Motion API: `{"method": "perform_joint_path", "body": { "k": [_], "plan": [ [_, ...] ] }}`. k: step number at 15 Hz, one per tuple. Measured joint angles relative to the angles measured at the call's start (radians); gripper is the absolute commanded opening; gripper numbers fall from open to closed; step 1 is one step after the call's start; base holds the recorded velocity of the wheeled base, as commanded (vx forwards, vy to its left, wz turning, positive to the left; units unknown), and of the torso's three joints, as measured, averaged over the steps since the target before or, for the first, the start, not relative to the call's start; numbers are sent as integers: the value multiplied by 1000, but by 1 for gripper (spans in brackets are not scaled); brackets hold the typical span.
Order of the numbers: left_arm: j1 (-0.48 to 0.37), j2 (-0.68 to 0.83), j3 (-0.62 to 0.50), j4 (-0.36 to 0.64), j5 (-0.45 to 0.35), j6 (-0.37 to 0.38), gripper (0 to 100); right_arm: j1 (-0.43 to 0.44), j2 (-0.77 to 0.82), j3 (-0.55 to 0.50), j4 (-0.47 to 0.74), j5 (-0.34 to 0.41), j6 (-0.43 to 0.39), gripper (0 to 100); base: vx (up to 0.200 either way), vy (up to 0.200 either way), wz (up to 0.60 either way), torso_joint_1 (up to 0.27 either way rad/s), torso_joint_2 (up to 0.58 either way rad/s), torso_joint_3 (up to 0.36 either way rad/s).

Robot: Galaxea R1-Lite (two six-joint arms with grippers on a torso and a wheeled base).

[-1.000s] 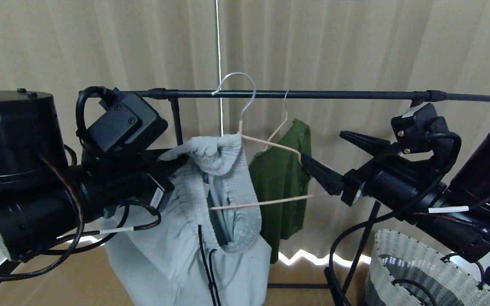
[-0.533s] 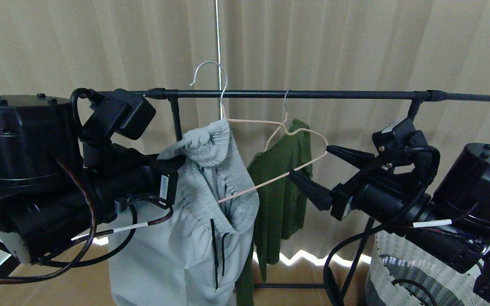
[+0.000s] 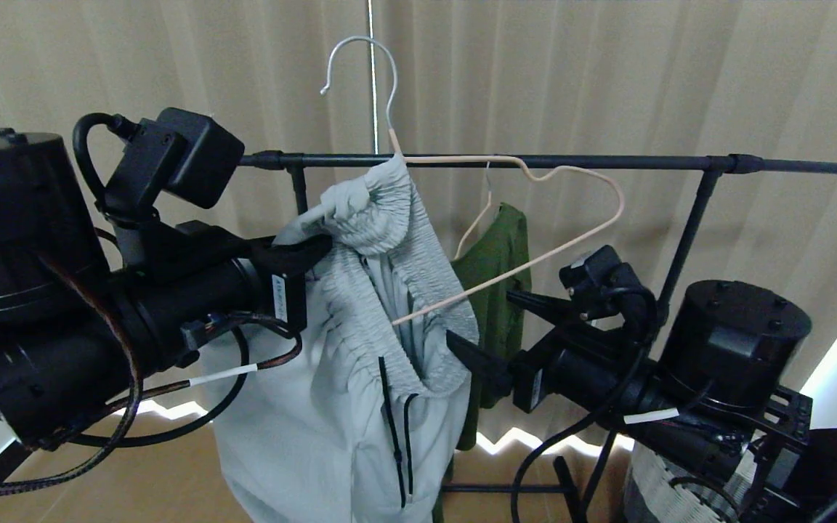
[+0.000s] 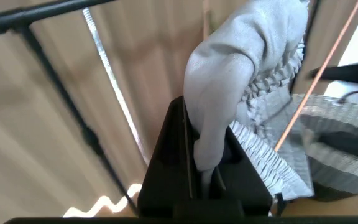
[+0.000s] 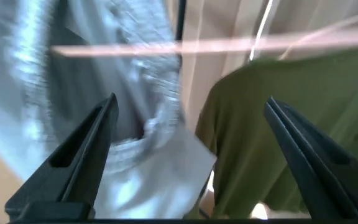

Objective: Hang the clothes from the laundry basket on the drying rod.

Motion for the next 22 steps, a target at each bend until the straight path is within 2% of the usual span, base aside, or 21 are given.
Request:
{"method": "perform_joint_path", "body": {
  "k": [5, 9, 13, 15, 19, 20, 22],
  "plan": [
    [-3, -14, -4, -29, -3, 8, 0, -45, 40, 15, 2, -42, 0, 100, 0, 0, 0, 0, 0, 0],
    [7, -24, 0, -30, -2, 56, 0, -193, 31, 35, 0, -48, -6, 100, 0, 0, 0, 0, 0, 0],
    [33, -33, 22, -31, -1, 185, 0, -370, 23, -19, 8, -44, -25, 100, 0, 0, 0, 0, 0, 0],
    [38, -40, 58, -32, -1, 258, 0, -421, 21, -66, 36, -41, -27, 100, 0, 0, 0, 0, 0, 0],
    [81, -48, 149, -34, 0, 458, 0, -447, 9, -111, 77, -40, -27, 100, 0, 0, 0, 0, 0, 0],
    [92, -48, 164, -34, 3, 489, 0, -448, 3, -111, 84, -40, -27, 100, 0, 0, 0, 0, 0, 0],
    [103, -46, 178, -31, 11, 501, 0, -446, -10, -109, 94, -40, -27, 100, 0, 0, 0, 0, 0, 0]
  ]
}}
